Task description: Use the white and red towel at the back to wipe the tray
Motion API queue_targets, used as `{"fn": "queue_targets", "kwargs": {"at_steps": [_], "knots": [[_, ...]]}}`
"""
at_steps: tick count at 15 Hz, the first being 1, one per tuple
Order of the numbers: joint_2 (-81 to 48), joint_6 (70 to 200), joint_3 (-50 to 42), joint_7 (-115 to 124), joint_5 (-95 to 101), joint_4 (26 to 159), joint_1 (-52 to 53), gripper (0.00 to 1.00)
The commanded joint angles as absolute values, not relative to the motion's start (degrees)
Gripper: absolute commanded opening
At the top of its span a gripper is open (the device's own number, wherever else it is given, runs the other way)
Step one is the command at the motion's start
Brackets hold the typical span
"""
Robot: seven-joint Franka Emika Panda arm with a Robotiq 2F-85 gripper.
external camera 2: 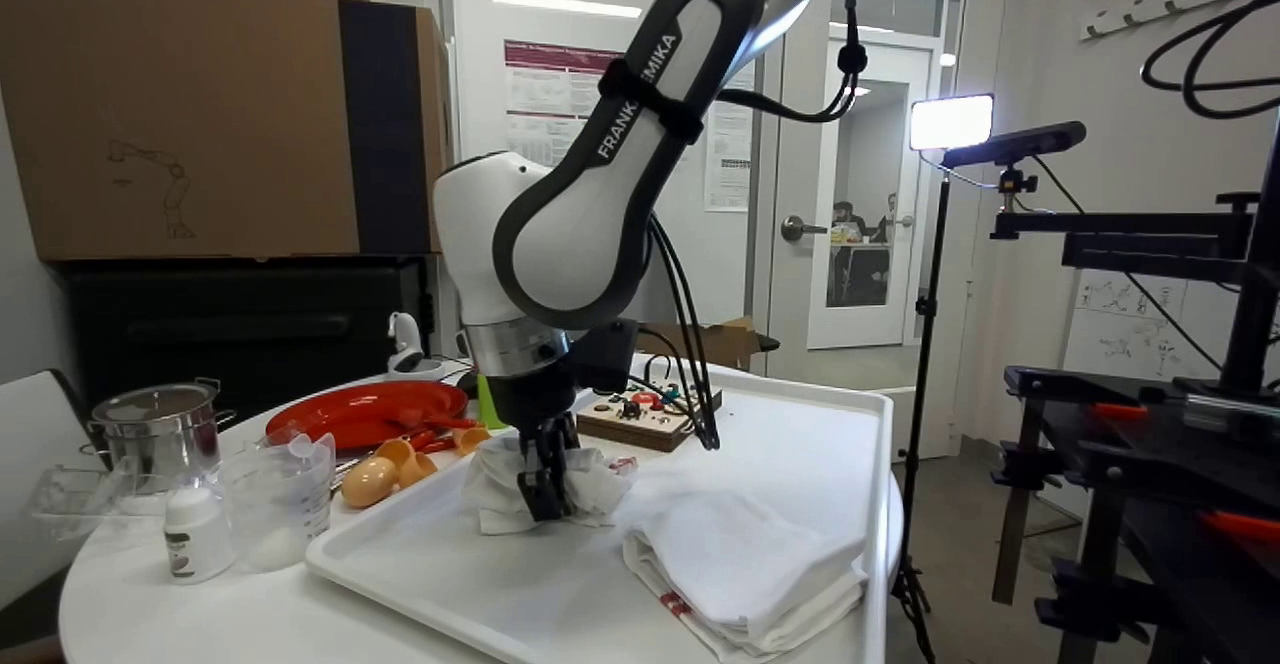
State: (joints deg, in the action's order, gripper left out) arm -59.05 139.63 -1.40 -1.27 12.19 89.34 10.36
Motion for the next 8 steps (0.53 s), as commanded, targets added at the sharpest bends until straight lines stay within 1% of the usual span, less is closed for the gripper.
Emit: {"fn": "queue_targets", "kwargs": {"at_steps": [1,8], "knots": [[-60.5,137.9,-0.3,-4.6,13.2,86.7,10.3,0.0],[-59.7,136.4,4.3,-13.0,13.0,85.8,9.8,0.0]]}}
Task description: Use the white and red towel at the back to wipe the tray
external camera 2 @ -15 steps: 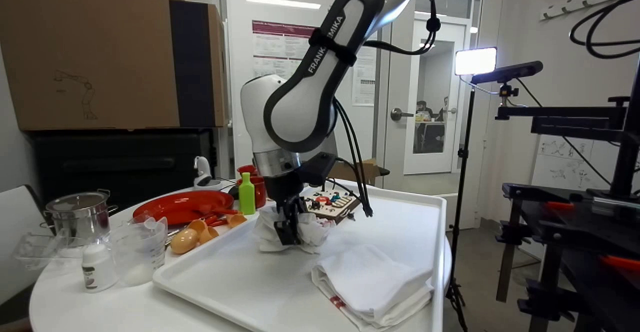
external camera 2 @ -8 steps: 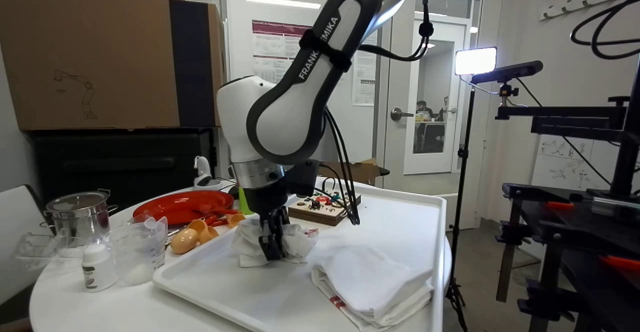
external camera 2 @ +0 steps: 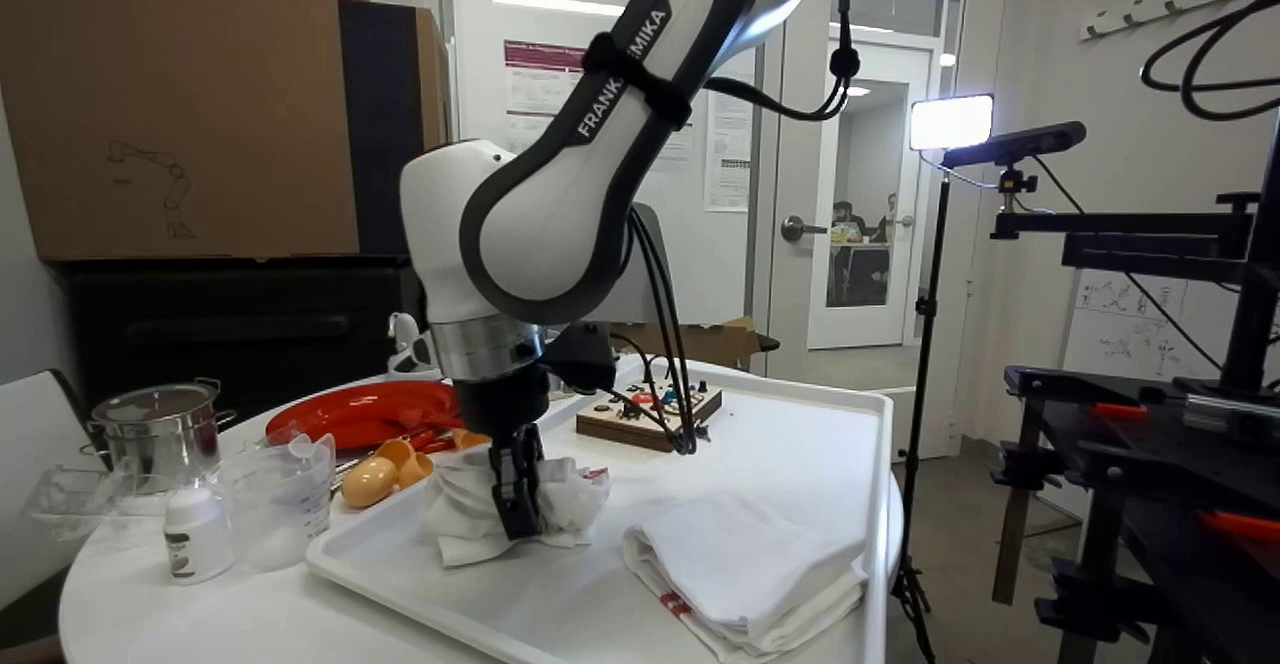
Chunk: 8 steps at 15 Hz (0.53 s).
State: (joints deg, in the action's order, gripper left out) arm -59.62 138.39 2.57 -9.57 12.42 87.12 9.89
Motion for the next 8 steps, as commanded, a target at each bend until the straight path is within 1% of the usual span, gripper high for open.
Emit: {"fn": "queue_targets", "kwargs": {"at_steps": [1,4,8], "knots": [[-59.6,136.0,4.7,-14.1,13.3,85.8,10.1,0.0],[-59.7,134.9,5.5,-16.6,14.0,85.2,10.9,0.0],[-60.8,135.4,3.3,-14.9,16.5,84.2,13.0,0.0]]}}
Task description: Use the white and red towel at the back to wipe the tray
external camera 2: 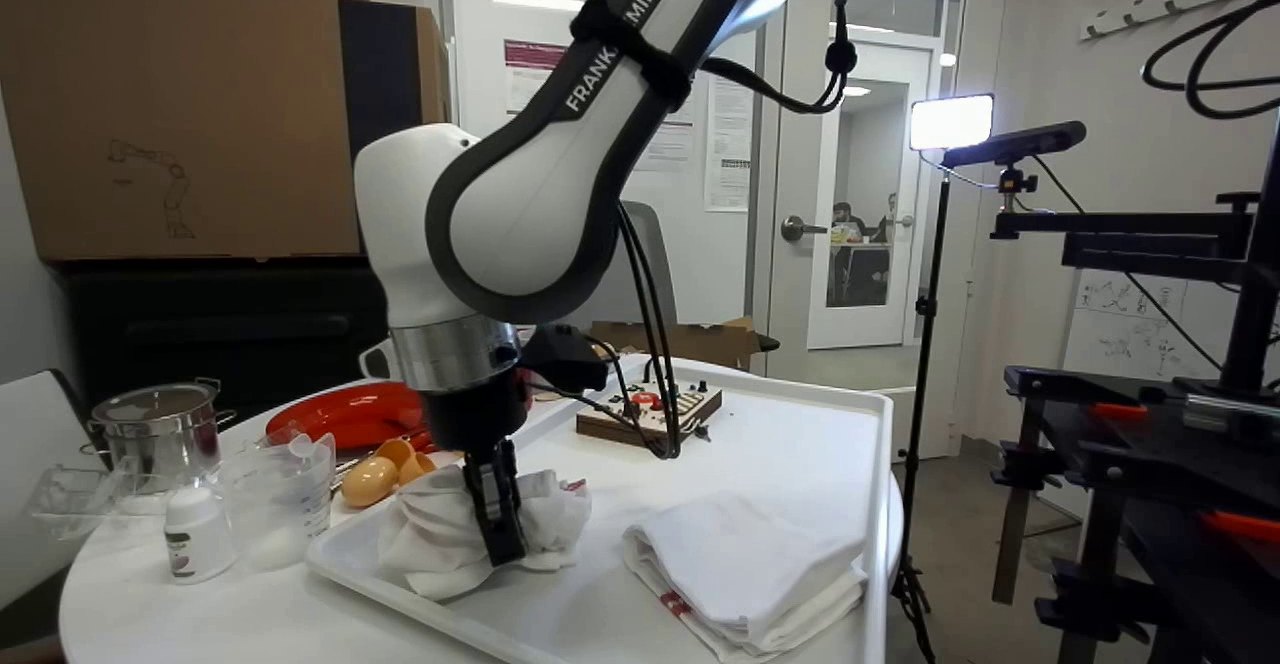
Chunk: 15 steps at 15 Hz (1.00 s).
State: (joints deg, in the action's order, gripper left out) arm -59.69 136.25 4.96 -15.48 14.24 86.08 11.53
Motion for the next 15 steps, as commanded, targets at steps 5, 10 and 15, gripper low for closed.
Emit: {"fn": "queue_targets", "kwargs": {"at_steps": [5,10,15], "knots": [[-62.8,134.5,1.7,-14.3,16.4,82.8,11.9,0.0],[-63.5,133.1,0.4,-12.9,15.5,82.0,10.1,0.0],[-64.0,131.7,-1.5,-10.1,14.9,82.2,7.4,0.0]]}}
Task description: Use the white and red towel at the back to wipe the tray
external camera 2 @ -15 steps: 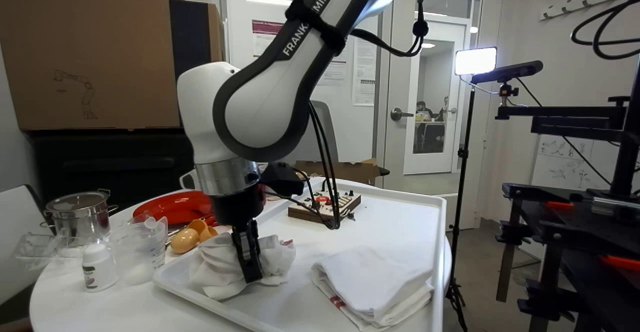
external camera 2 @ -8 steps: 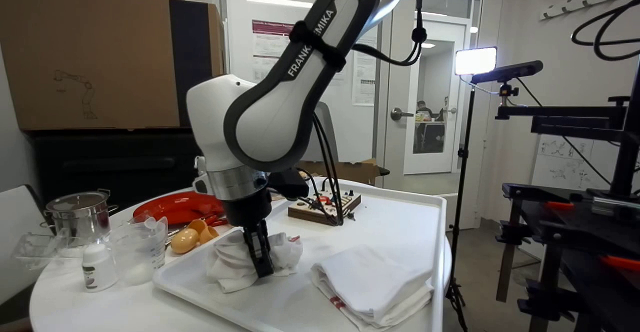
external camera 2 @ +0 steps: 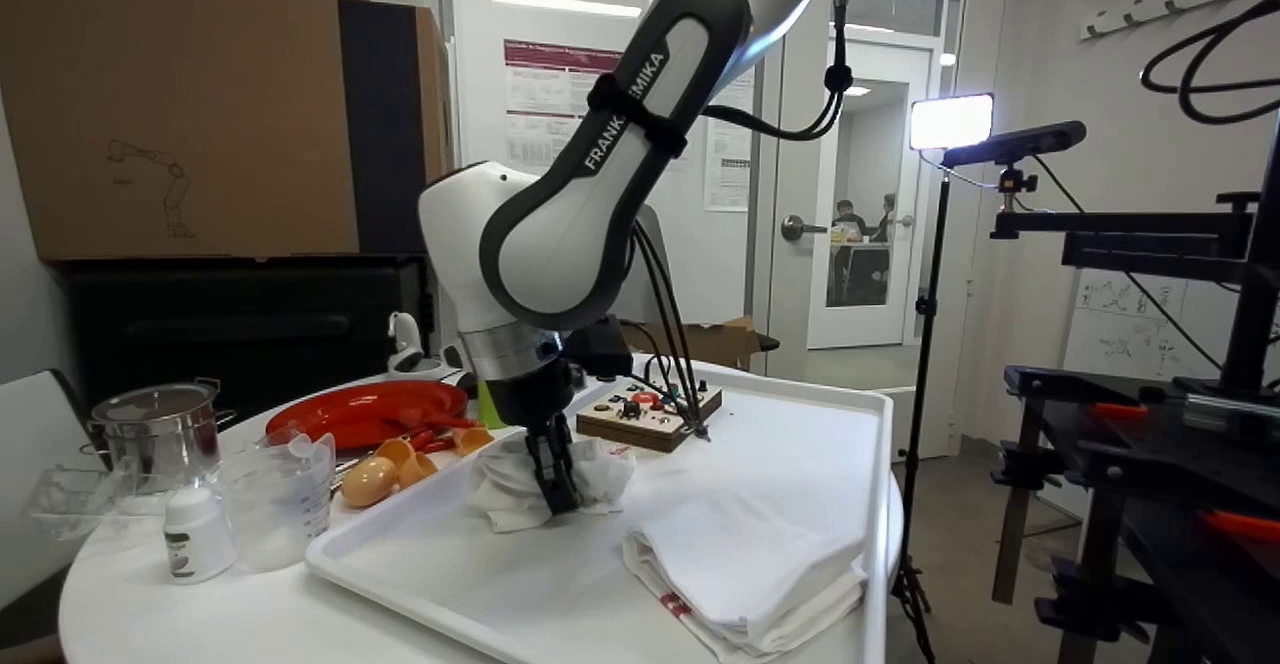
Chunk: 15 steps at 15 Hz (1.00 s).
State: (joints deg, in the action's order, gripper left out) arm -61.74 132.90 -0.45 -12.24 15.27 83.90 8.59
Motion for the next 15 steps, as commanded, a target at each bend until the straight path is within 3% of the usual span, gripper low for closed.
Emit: {"fn": "queue_targets", "kwargs": {"at_steps": [1,8,15], "knots": [[-64.1,131.5,-1.7,-9.6,14.8,82.2,6.8,0.0],[-63.6,132.2,-0.3,-8.6,12.5,82.9,3.1,0.0],[-62.5,133.6,1.2,-9.1,14.0,83.4,5.9,0.0]]}}
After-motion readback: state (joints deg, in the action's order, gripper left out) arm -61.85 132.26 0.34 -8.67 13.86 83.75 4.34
